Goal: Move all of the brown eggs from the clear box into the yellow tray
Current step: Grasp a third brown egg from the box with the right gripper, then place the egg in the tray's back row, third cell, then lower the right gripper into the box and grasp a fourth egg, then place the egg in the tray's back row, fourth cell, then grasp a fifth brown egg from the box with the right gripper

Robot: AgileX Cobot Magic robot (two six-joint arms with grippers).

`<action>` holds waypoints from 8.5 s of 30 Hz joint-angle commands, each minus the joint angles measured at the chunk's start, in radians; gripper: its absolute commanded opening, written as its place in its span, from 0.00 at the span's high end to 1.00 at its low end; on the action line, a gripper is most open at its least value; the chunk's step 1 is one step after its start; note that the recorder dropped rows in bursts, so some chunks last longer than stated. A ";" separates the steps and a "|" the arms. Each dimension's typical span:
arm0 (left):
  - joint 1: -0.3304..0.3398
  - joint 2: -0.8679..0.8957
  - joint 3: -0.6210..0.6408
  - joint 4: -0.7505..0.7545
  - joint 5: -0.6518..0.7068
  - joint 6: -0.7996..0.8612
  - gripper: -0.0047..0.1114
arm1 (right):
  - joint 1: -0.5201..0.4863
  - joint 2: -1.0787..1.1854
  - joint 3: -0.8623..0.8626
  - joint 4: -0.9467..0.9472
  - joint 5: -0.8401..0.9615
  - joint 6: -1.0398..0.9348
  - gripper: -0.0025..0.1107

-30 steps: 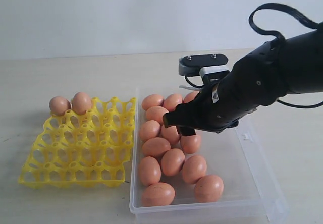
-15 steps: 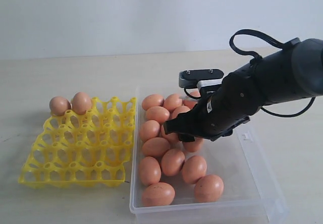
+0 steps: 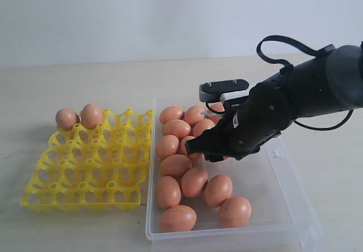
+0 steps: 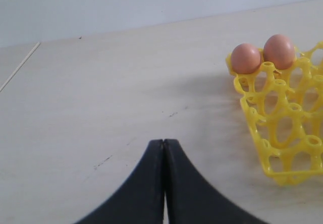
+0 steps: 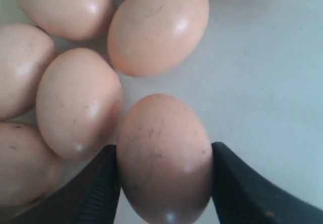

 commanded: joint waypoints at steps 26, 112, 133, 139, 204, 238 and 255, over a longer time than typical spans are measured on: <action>-0.006 -0.006 -0.004 -0.002 -0.009 -0.005 0.96 | 0.149 0.235 -0.284 -0.333 -0.753 0.025 0.98; -0.006 -0.006 -0.004 -0.002 -0.009 -0.005 0.96 | 0.116 -0.111 0.103 -0.002 0.128 0.053 0.44; -0.006 -0.006 -0.004 -0.002 -0.009 -0.005 0.96 | 0.116 -0.225 0.103 -0.091 0.020 -0.008 0.98; -0.006 -0.006 -0.004 -0.002 -0.009 -0.005 0.96 | 0.119 -0.309 0.103 -0.118 -0.383 -0.254 0.98; -0.006 -0.006 -0.004 -0.002 -0.009 -0.005 0.96 | 0.108 -0.194 -0.240 -0.189 0.340 -0.209 0.45; -0.006 -0.006 -0.004 -0.002 -0.009 -0.005 0.96 | 0.099 -0.114 0.104 0.096 0.086 -0.013 0.39; -0.006 -0.006 -0.004 -0.002 -0.009 -0.005 0.96 | 0.099 -0.069 0.104 0.065 0.062 -0.037 0.90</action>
